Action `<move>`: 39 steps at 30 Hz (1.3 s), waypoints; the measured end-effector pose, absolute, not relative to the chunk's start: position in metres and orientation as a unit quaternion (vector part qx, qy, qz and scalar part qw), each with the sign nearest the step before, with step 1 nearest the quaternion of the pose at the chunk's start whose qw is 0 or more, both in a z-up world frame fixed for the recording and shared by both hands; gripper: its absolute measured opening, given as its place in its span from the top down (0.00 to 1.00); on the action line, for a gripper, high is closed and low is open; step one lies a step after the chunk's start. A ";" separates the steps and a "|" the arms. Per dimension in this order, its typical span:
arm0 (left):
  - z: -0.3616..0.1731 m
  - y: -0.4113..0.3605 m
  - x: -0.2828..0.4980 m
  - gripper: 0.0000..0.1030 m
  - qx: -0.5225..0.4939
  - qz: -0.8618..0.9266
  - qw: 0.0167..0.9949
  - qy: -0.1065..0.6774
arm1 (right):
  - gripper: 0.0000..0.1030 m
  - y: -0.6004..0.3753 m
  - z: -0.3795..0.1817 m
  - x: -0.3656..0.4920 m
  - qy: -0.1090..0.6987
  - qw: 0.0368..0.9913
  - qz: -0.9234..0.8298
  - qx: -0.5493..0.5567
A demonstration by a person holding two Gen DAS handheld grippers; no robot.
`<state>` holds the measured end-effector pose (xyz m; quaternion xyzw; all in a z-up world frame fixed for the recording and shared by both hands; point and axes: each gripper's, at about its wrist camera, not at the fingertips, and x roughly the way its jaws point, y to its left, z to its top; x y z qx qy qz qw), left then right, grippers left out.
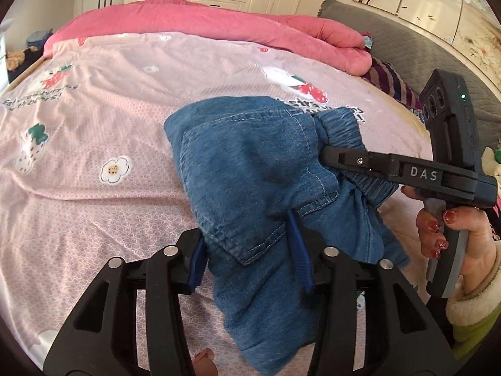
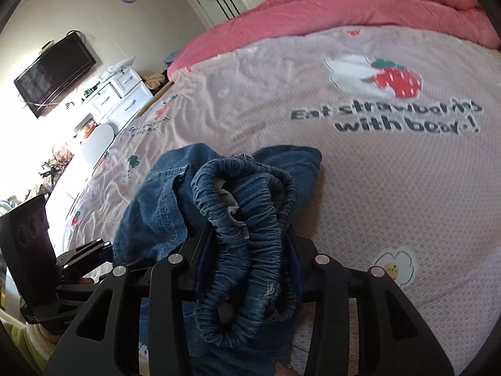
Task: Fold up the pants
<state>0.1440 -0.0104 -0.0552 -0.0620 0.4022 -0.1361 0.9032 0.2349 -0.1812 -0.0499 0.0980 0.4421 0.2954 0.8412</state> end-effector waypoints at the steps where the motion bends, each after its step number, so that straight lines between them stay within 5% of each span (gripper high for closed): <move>1: -0.056 -0.010 0.144 0.59 -0.063 -0.136 0.903 0.403 | 0.60 -0.182 -0.054 0.236 0.448 0.839 0.292 0.100; 16: -0.066 -0.007 0.146 0.31 -0.057 -0.105 0.904 0.409 | 0.39 -0.176 -0.068 0.228 0.450 0.855 0.250 0.061; 39: -0.054 -0.001 0.130 0.20 -0.069 -0.100 0.911 0.395 | 0.19 -0.192 -0.037 0.196 0.399 0.885 0.230 0.063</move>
